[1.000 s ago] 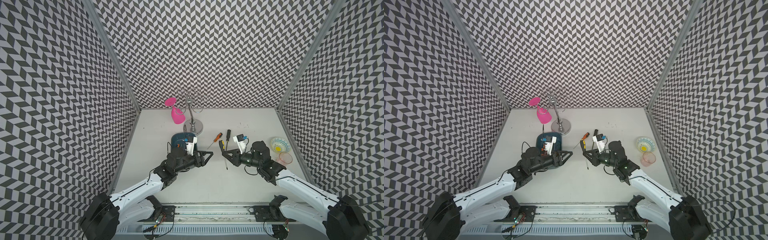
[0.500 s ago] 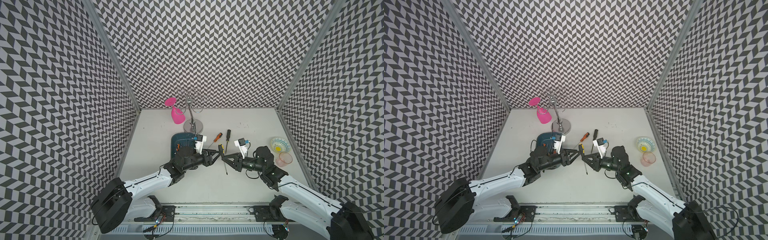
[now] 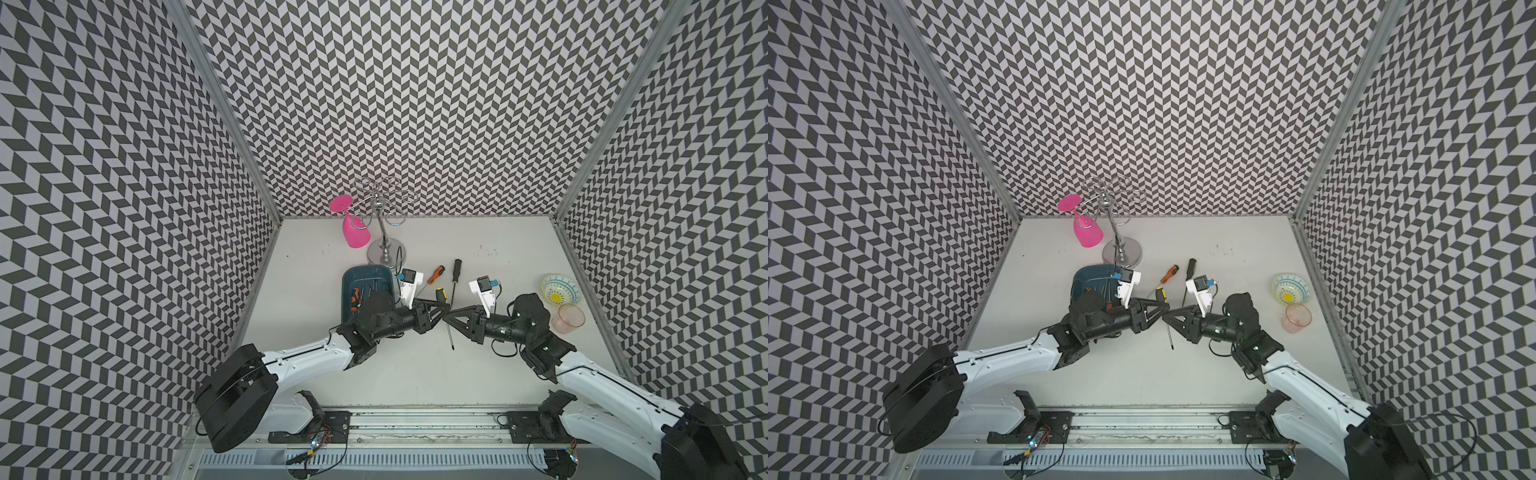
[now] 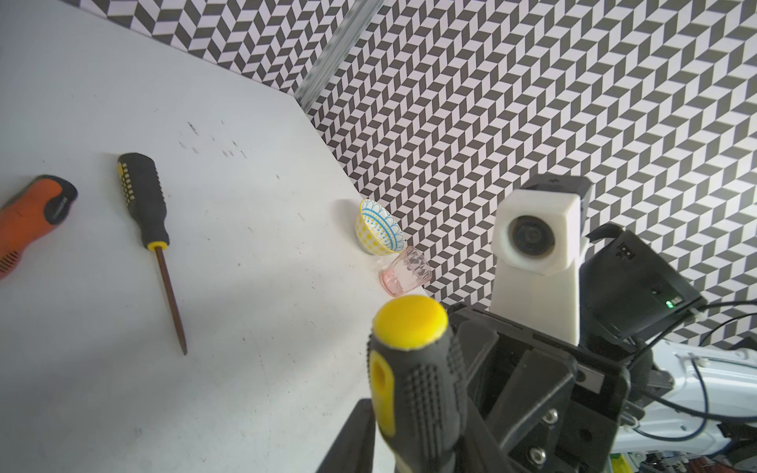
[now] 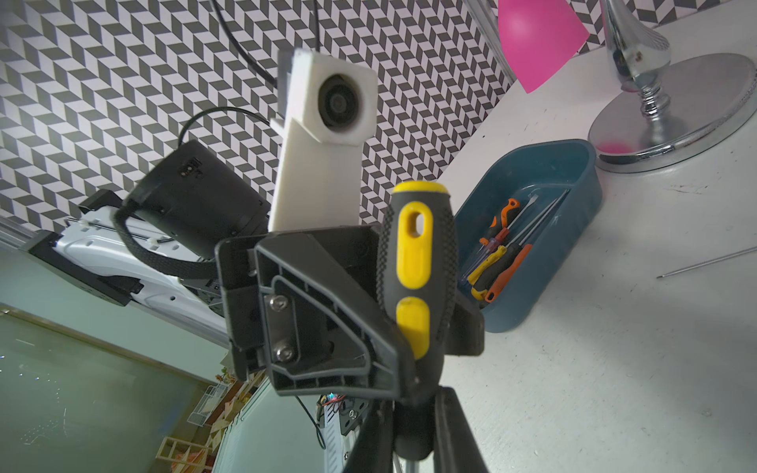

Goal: Put the screwdriver on the desktop into the storage box
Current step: Pick up the screwdriver from the center of the board.

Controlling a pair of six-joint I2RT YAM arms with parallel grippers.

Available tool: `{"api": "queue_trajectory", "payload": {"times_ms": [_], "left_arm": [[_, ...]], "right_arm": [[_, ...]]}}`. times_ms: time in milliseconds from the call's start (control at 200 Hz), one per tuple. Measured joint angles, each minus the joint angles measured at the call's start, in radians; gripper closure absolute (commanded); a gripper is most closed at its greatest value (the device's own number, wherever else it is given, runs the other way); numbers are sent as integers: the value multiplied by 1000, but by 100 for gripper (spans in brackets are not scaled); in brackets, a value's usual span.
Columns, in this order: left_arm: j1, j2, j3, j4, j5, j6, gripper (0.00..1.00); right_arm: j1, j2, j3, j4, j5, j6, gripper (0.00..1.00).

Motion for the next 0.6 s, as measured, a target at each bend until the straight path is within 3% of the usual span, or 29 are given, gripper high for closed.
{"api": "queue_trajectory", "payload": {"times_ms": [205, 320, 445, 601], "left_arm": [[-5, 13, 13, 8, 11, -5, 90], [-5, 14, 14, 7, 14, -4, 100], [-5, 14, 27, -11, 13, 5, 100], [-5, 6, 43, -67, -3, 26, 100]], "right_arm": [[-1, 3, -2, 14, 4, 2, 83], [-1, 8, -2, 13, 2, 3, 68], [4, 10, -2, 5, 3, -7, 57], [5, 4, -2, -28, 22, -27, 54]]}}
